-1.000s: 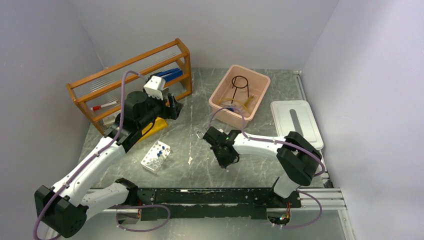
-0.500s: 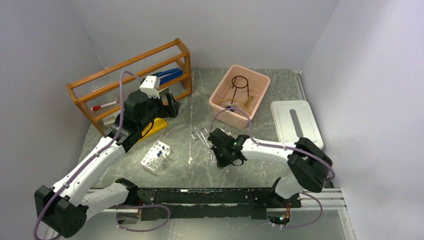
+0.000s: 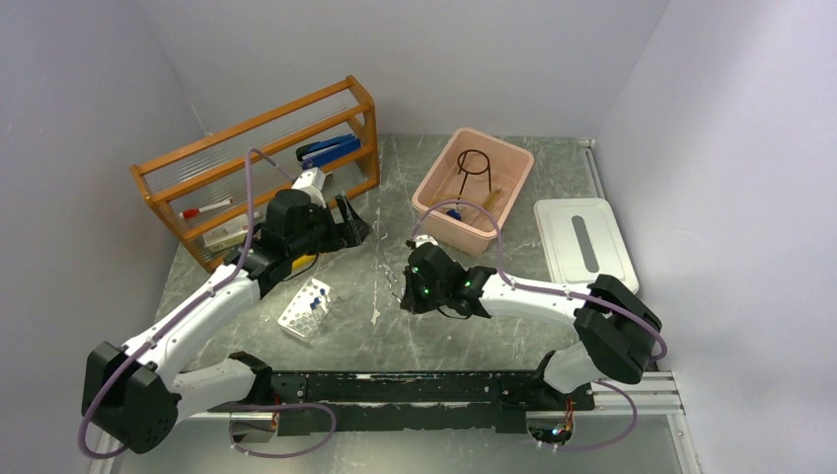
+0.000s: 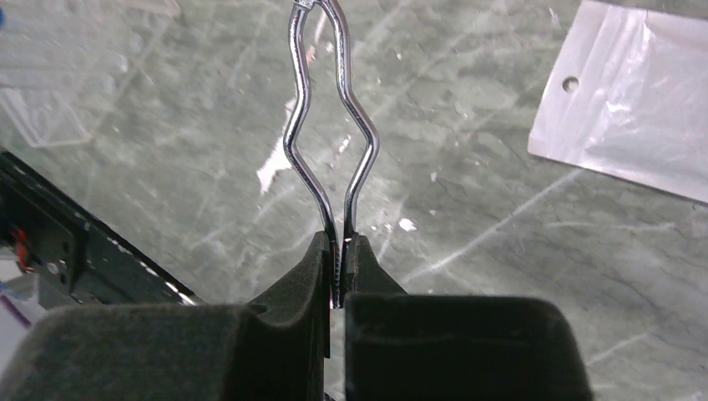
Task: Organize the chemistry lab equipment
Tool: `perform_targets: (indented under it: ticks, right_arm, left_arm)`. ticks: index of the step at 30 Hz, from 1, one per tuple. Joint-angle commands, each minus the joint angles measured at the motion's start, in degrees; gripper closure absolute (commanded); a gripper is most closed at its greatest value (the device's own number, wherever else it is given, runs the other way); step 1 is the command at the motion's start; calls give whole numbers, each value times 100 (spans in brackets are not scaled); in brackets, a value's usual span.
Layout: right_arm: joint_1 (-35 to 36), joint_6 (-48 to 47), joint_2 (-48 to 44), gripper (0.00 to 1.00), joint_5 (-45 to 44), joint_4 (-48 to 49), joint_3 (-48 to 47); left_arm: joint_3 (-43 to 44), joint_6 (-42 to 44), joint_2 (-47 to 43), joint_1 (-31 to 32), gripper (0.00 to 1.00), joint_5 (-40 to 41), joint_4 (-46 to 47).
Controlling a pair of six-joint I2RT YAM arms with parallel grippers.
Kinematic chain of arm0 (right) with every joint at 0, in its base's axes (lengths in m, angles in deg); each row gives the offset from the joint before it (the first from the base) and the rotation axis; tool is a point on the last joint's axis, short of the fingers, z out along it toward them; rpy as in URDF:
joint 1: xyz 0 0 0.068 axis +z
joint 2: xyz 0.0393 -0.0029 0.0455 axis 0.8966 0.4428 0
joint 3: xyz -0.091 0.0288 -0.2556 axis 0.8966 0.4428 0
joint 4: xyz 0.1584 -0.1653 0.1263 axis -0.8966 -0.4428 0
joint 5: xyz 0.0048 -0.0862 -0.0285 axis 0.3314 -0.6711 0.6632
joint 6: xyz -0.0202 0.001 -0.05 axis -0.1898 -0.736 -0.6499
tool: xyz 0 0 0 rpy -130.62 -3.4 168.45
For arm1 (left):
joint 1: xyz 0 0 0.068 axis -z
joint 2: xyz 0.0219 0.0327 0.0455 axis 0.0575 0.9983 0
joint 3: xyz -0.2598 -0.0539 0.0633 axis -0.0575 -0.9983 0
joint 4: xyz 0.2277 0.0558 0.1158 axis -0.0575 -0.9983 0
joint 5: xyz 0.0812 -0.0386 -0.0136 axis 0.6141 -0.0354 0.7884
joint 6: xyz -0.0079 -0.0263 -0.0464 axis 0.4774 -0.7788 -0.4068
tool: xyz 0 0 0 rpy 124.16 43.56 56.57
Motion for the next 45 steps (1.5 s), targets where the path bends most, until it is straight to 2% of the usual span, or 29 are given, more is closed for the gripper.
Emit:
perform_targets:
  ticks: [1, 7, 11, 15, 18, 25, 28, 30, 31, 33, 34, 38, 45]
  right_arm:
    - [25, 361, -174, 100, -177, 776, -92]
    - [16, 496, -349, 100, 63, 1210, 7]
    - [7, 553, -492, 100, 257, 1280, 32]
    - [-4, 524, -706, 100, 382, 1497, 155]
    - [-8, 463, -832, 100, 497, 1665, 265]
    - [-14, 384, -965, 100, 588, 1710, 285]
    - [-54, 372, -1044, 100, 613, 1658, 273]
    - [-180, 419, -1095, 72, 698, 1529, 229]
    - [-264, 466, -1149, 62, 731, 1491, 220]
    - [-433, 567, -1342, 46, 797, 1561, 265]
    - [-510, 572, -1445, 42, 866, 1650, 303]
    - [-733, 412, -1571, 34, 1164, 1935, 73]
    - [-796, 348, -1008, 34, 1877, 2359, -668]
  left_arm:
    - [-208, -348, 268, -30, 10, -683, 492]
    - [-460, -447, 667, -28, 13, -1375, 1423]
    - [-576, -540, 838, -23, 19, -1331, 1644]
    - [-806, -644, 709, -24, 29, -1012, 1941]
    - [-939, -676, 607, -25, 43, -890, 2226]
    - [-880, -604, 578, -28, 94, -1195, 2515]
    - [-758, -430, 539, -28, 95, -1418, 2501]
    - [-692, -285, 453, -24, 95, -1540, 2506]
    - [-642, -200, 396, -26, 95, -1588, 2462]
    - [-544, -34, 280, -32, 95, -1636, 2341]
    - [-486, 44, 222, -32, 95, -1689, 2281]
    - [-336, 241, -13, -32, 95, -2090, 2172]
    - [-165, -133, -97, -32, 95, -2855, 2505]
